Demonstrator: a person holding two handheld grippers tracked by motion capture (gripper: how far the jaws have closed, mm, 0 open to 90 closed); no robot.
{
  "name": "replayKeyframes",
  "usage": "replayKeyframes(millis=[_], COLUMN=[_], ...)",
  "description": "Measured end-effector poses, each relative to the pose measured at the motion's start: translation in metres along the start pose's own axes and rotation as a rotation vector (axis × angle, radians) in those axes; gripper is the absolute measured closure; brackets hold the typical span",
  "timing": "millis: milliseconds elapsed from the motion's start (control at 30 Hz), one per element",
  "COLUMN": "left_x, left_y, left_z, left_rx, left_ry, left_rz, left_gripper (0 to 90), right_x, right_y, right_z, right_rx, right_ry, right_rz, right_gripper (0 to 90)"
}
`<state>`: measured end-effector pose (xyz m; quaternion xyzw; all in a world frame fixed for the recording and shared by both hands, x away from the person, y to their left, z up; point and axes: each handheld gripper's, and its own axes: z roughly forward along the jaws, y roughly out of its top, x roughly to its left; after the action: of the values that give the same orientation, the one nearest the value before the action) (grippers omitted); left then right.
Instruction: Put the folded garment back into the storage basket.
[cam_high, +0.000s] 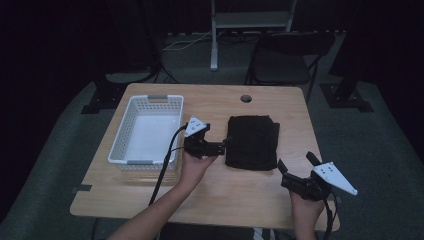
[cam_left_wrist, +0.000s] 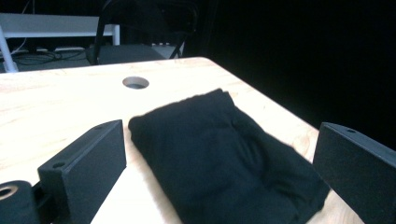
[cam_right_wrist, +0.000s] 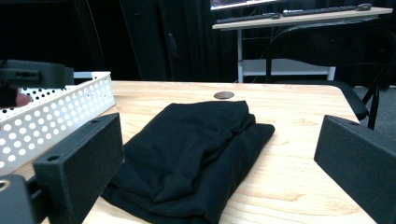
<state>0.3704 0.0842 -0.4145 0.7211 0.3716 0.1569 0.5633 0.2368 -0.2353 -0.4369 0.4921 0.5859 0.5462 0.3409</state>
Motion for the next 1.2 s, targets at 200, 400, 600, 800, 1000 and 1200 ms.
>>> replayKeyframes(millis=[200,400,600,800,1000,1200], left_x=[0.003,0.008,0.015,0.028,0.035,0.036], left_y=[0.014,0.022,0.035,0.047,0.051,0.055], left_z=[0.011,0.017,0.025,0.034,0.043,0.052], left_rx=[-0.001,0.007,0.022,0.044,0.067,0.094], left_ry=[0.009,0.009,0.02,0.029,0.038,0.023], left_rz=[0.015,-0.001,0.001,-0.052,-0.067,-0.049], left_gripper=[3.3,3.3,3.3,3.3,3.3,3.3], right_x=[0.0,0.0,0.0,0.002,0.003,0.003], right_y=[0.003,0.001,0.001,0.003,0.006,0.005], right_z=[0.002,0.005,0.009,0.014,0.019,0.023], right_rx=[0.002,0.007,0.019,0.026,0.033,0.049], right_ry=[0.003,0.009,0.012,0.008,0.007,0.012], right_rz=[-0.002,0.012,0.021,0.019,0.021,0.019], right_gripper=[1.0,1.0,1.1,1.1,1.1,1.2])
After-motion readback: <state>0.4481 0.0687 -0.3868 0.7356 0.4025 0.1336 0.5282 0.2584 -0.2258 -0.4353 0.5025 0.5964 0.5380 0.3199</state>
